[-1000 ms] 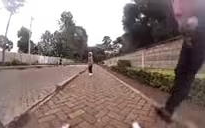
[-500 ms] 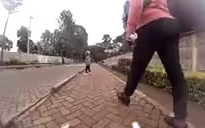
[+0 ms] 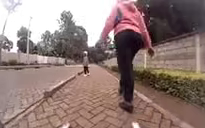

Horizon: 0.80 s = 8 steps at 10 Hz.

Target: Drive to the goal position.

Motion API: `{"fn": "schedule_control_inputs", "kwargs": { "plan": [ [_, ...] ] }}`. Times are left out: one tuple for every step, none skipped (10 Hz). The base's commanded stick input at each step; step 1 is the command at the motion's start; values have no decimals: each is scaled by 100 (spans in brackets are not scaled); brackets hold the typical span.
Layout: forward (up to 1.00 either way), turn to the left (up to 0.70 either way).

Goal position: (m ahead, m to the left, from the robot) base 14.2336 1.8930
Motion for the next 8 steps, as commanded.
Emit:
{"fn": "schedule_control_inputs", "kwargs": {
  "plan": [
    [50,0],
    [50,0],
    [50,0],
    [50,0],
    [50,0],
    [50,0],
    [50,0],
    [50,0]
  ]
}}
